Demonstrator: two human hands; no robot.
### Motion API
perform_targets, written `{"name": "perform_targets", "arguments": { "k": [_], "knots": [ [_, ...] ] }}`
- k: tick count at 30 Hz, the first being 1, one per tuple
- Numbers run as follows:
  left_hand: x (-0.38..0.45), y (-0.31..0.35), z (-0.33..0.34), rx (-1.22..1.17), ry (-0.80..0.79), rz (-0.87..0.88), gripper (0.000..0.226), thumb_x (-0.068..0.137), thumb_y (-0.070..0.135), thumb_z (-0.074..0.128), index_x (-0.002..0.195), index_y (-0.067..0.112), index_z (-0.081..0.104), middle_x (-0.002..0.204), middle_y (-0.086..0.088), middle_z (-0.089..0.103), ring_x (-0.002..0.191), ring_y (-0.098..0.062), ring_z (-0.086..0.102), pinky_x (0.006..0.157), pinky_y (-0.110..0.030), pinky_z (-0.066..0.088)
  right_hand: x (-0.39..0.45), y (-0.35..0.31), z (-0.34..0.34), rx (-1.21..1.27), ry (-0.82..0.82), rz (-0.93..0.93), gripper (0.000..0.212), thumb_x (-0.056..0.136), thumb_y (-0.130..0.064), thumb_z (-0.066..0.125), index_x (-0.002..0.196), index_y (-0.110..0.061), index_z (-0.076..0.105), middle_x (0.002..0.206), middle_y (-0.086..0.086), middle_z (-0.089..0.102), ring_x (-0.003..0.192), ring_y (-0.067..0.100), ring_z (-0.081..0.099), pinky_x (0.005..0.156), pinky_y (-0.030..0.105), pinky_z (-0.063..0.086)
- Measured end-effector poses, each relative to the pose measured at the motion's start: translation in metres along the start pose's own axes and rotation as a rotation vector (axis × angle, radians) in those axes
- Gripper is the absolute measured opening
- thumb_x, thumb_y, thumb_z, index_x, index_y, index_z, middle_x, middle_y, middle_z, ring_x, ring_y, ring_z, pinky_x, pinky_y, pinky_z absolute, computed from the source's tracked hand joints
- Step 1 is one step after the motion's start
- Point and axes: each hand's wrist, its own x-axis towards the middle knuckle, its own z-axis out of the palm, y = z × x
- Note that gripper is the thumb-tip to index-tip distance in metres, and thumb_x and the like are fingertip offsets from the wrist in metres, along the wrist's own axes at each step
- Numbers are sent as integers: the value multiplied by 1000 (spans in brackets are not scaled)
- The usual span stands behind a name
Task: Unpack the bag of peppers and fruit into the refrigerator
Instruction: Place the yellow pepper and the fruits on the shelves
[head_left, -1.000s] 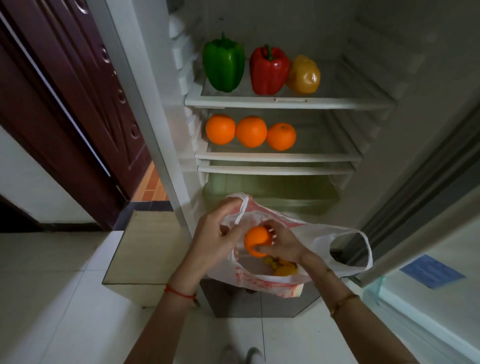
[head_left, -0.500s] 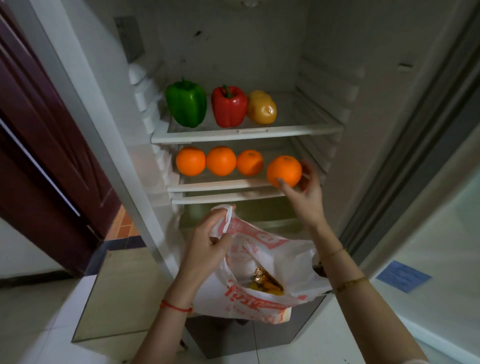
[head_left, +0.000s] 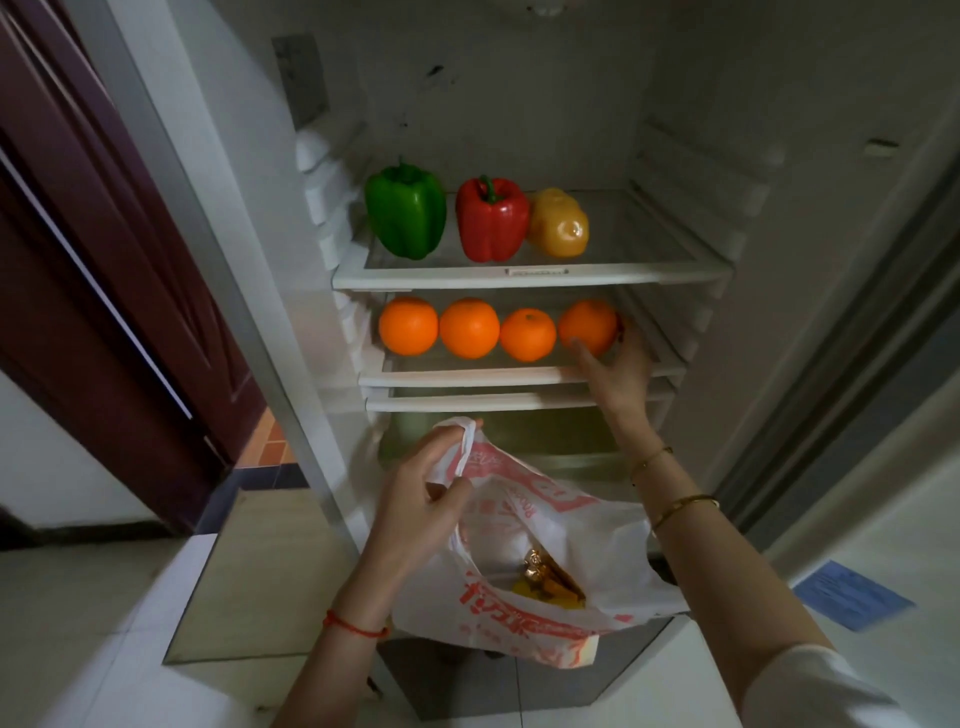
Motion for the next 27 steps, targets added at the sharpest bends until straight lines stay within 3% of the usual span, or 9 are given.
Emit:
{"name": "perform_targets", "arguments": {
  "k": [5, 8, 10, 12, 16, 19, 22, 25, 27],
  "knots": [
    [-1, 2, 2, -33, 2, -7, 60, 87, -6, 57, 111, 48, 53, 114, 13, 65, 89, -18, 70, 75, -44, 60, -11, -3, -8, 23, 45, 5, 70, 81, -41, 75, 137, -10, 46, 134, 11, 54, 124, 26, 52, 100, 33, 42],
    [-3, 5, 3, -35, 4, 1, 62, 87, -8, 56, 110, 49, 53, 109, 21, 66, 90, -9, 69, 74, -32, 60, -39, -3, -23, 35, 148, -131, 35, 86, -38, 70, 108, -13, 59, 100, 4, 64, 89, 15, 62, 78, 32, 51],
    [-6, 6, 3, -20, -4, -5, 64, 87, -9, 55, 109, 51, 52, 104, 35, 64, 84, -10, 67, 70, -37, 57, -65, -1, -32, 65, -9, -238, 18, 91, -29, 65, 86, -11, 64, 75, -3, 64, 65, 7, 60, 61, 24, 48],
    [-9, 2, 4, 8, -11, -15, 65, 87, -8, 56, 110, 52, 51, 103, 44, 59, 75, -20, 62, 64, -41, 53, -94, 7, -34, -8, -330, -271, 21, 92, -25, 64, 76, -12, 68, 65, -4, 65, 56, 10, 60, 55, 23, 49],
    [-18, 5, 5, 12, -45, -3, 61, 87, -5, 59, 112, 50, 51, 110, 41, 59, 75, -4, 66, 61, -15, 49, -140, 53, -16, -295, -910, -157, 8, 89, -23, 69, 91, -16, 73, 86, -8, 71, 76, 5, 66, 73, 22, 55],
    [-25, 8, 7, 8, -60, -21, 60, 87, -7, 58, 109, 49, 51, 104, 45, 57, 61, 5, 57, 60, -10, 43, -159, 86, 2, -632, -1145, -80, 34, 88, -31, 68, 118, -16, 62, 116, 0, 63, 103, 17, 61, 85, 22, 48],
    [-29, 7, 9, 22, -61, -19, 63, 87, -7, 58, 109, 52, 51, 107, 53, 52, 63, -10, 53, 60, -26, 44, -172, 107, 10, -835, -1233, -94, 32, 93, -34, 61, 119, -16, 56, 108, 2, 59, 100, 24, 60, 89, 30, 50],
    [-33, 8, 10, 5, -54, -9, 64, 87, -8, 57, 110, 51, 52, 111, 51, 53, 50, -6, 51, 51, -20, 45, -180, 116, 10, -892, -1197, -152, 33, 98, -34, 52, 121, -11, 56, 115, 11, 62, 107, 29, 62, 92, 32, 50],
    [-35, 10, 11, 15, -51, -6, 64, 86, -7, 57, 110, 51, 51, 111, 50, 53, 46, -5, 45, 50, -22, 42, -184, 122, 9, -981, -1175, -301, 38, 102, -33, 44, 128, -8, 54, 126, 15, 59, 115, 32, 59, 97, 33, 47]
  ]
}}
